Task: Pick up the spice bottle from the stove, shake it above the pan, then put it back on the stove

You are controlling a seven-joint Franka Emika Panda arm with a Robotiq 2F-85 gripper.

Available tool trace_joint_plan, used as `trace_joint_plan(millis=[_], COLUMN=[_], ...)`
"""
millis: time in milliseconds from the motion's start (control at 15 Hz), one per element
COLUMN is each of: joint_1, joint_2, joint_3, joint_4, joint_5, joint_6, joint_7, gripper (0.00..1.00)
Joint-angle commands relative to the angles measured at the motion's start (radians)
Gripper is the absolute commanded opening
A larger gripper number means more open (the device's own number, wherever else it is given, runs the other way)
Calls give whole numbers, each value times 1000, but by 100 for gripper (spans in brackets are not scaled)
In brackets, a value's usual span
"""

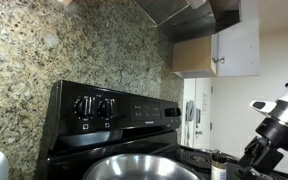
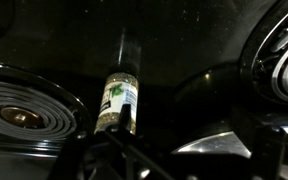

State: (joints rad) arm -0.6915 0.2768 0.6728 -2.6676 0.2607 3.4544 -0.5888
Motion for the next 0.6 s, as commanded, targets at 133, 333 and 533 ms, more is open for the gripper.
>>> trace_joint_plan(millis=[133, 333, 533], joint_1=[-116, -144, -140], joint_2=[-56, -23, 13], joint_3=[44, 60, 62], joint_4=[-45, -11, 23], joint_5=[-99, -148, -176], joint_6=[0, 0, 0], joint_7=[15, 15, 4], gripper=[100, 100, 100])
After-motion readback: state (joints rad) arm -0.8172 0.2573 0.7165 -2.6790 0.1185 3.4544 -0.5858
